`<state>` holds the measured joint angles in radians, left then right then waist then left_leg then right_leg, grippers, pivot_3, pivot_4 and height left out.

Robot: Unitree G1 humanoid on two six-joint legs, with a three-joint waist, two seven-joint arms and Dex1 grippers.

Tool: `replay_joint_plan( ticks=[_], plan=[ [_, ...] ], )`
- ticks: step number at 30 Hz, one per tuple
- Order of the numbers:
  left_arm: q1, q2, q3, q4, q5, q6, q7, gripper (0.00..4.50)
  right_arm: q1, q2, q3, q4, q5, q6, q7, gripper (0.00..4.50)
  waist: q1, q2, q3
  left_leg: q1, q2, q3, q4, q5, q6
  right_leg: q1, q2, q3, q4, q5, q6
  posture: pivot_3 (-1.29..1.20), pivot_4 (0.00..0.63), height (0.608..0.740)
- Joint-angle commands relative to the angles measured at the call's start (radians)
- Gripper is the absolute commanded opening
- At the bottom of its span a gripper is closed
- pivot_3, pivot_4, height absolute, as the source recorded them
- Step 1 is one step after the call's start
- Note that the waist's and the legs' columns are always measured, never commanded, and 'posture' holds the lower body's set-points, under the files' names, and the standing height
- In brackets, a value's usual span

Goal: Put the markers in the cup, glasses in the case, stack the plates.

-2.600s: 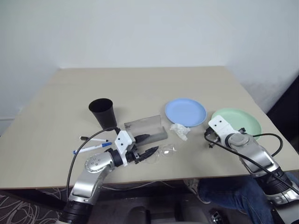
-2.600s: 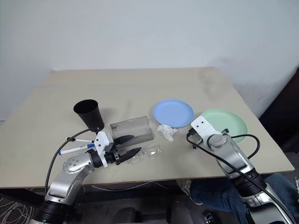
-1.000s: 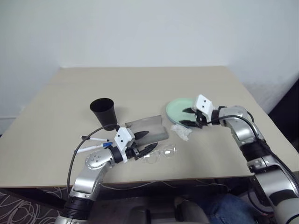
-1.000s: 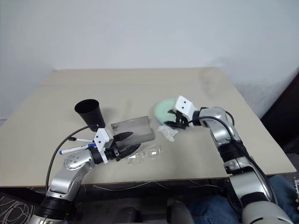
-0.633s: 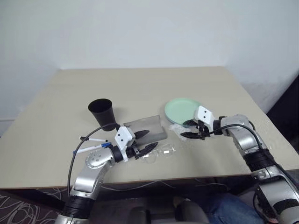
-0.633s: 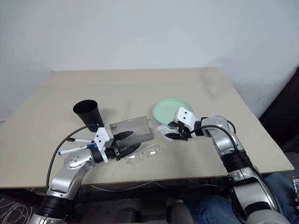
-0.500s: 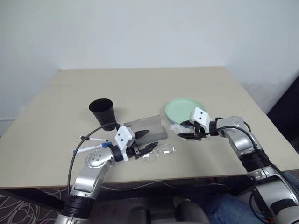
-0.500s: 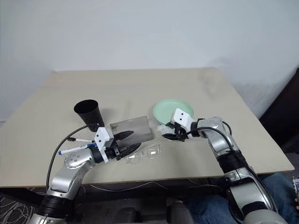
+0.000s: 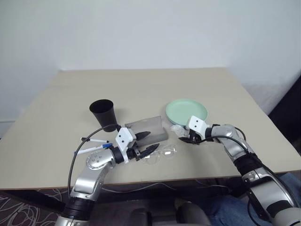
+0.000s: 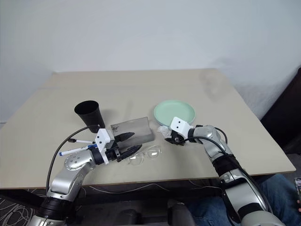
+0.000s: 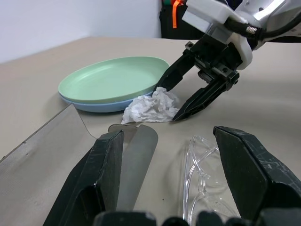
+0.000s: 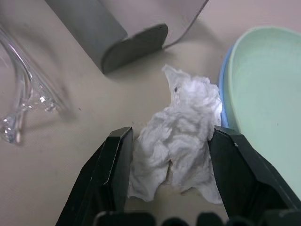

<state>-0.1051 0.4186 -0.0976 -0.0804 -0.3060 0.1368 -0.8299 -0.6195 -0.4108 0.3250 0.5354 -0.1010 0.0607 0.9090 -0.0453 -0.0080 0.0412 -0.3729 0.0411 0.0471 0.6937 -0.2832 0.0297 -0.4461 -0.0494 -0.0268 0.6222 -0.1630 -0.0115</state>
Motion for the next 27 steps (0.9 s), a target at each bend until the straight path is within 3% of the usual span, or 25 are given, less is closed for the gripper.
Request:
replay_joint_plan(
  ticks=[1,7,19,27],
  plan=[
    [-0.012,0.006,0.016,-0.025,-0.007,-0.008,-0.001,3.2,-0.041,0.005,-0.016,-0.008,-0.004,-0.013,-0.008,2.1,0.0,0.0,0.0,0.0,0.0,0.0,0.0,0.0,0.0,0.0,0.0,0.0,0.0,0.0,0.0,0.0,0.0,0.721],
    [-0.01,0.005,0.015,-0.022,-0.005,-0.01,0.0,3.2,-0.044,0.0,-0.021,-0.016,0.004,-0.005,0.005,0.1,0.0,0.0,0.0,0.001,0.0,0.0,0.0,0.0,0.0,0.0,0.0,0.0,0.0,0.0,0.0,0.0,0.0,0.721],
    [-0.008,0.012,0.019,-0.021,-0.003,-0.012,0.0,3.2,-0.105,-0.02,-0.131,-0.138,0.111,0.027,0.04,0.04,0.0,0.0,0.0,0.001,0.0,0.0,0.0,0.0,0.0,-0.001,0.0,0.001,0.0,0.0,0.0,0.0,0.0,0.721],
    [-0.013,0.013,0.016,-0.017,-0.003,-0.014,-0.002,3.2,-0.206,-0.011,-0.143,0.032,0.052,0.001,-0.067,0.04,0.001,0.0,0.0,0.002,0.0,0.0,0.0,0.0,0.0,0.0,0.0,0.002,0.0,0.0,0.0,0.0,0.0,0.721]
  ],
)
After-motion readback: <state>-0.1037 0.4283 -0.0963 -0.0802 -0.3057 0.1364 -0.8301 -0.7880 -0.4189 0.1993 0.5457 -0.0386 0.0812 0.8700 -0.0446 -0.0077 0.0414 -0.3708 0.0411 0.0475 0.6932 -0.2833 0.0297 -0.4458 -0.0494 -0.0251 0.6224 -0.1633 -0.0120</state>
